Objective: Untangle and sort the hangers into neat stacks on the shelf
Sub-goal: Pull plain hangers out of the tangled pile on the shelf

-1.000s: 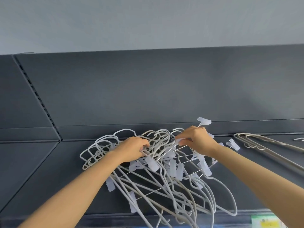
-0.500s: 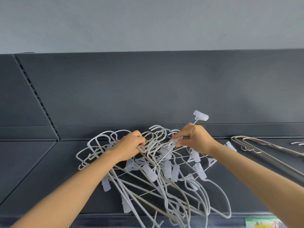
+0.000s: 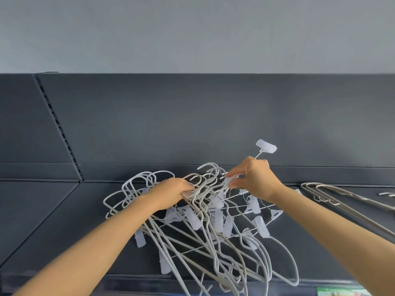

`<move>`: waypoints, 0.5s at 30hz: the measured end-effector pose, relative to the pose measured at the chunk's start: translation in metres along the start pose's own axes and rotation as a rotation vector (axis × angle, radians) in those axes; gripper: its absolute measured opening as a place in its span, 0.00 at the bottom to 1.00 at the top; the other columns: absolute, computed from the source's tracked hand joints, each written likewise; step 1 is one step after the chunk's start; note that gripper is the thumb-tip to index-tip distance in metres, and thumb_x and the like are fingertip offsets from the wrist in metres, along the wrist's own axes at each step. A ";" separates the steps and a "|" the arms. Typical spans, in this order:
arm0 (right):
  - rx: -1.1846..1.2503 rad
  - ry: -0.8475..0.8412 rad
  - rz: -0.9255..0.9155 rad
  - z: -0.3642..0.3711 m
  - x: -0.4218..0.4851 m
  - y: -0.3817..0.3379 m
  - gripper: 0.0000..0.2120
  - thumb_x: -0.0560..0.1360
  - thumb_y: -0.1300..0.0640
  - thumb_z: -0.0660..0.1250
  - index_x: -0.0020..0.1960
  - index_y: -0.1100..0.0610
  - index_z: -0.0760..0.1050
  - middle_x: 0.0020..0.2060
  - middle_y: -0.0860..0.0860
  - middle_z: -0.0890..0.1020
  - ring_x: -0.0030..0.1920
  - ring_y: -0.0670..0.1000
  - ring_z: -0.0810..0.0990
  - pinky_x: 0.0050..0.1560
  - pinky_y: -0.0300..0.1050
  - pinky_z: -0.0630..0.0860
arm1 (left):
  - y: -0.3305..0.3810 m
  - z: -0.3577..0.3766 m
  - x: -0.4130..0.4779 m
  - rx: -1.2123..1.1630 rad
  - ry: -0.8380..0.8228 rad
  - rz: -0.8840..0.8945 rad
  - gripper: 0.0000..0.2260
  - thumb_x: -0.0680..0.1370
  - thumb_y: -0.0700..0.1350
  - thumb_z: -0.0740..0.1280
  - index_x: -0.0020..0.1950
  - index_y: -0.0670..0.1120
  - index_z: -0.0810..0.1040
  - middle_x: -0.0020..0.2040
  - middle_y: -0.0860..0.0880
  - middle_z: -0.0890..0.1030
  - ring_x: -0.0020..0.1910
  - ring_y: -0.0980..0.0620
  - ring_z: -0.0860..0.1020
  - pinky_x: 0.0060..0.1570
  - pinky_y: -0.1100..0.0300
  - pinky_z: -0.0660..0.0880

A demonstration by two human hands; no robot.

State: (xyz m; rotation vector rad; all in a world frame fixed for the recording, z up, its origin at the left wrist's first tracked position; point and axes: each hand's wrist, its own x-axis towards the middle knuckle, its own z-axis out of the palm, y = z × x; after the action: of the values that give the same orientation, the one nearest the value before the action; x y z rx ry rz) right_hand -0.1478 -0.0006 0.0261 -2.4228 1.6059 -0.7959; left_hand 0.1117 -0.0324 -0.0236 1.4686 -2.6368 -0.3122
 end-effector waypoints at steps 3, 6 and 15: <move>-0.143 0.007 -0.019 0.002 0.000 0.002 0.05 0.71 0.51 0.72 0.47 0.46 0.83 0.42 0.43 0.85 0.43 0.46 0.76 0.55 0.47 0.60 | -0.001 0.001 -0.003 0.009 0.019 -0.010 0.21 0.79 0.35 0.59 0.69 0.51 0.73 0.69 0.53 0.72 0.59 0.57 0.76 0.63 0.59 0.71; -0.476 -0.048 -0.126 0.012 -0.003 0.007 0.09 0.76 0.46 0.64 0.43 0.47 0.80 0.35 0.46 0.82 0.41 0.50 0.79 0.60 0.48 0.55 | 0.001 0.003 -0.005 0.064 -0.001 -0.008 0.23 0.78 0.33 0.57 0.68 0.51 0.73 0.69 0.53 0.72 0.62 0.55 0.75 0.64 0.57 0.70; -0.208 -0.059 -0.265 0.014 0.002 0.015 0.07 0.76 0.61 0.65 0.41 0.59 0.80 0.33 0.55 0.76 0.35 0.56 0.73 0.35 0.48 0.71 | -0.002 0.004 -0.011 0.092 0.028 0.017 0.14 0.79 0.41 0.64 0.62 0.52 0.78 0.54 0.54 0.78 0.54 0.52 0.76 0.54 0.56 0.73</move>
State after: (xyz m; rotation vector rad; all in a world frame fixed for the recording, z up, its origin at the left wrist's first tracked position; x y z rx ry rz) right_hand -0.1528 -0.0110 0.0094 -2.8198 1.4290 -0.6109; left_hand 0.1183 -0.0241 -0.0284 1.4644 -2.6726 -0.1698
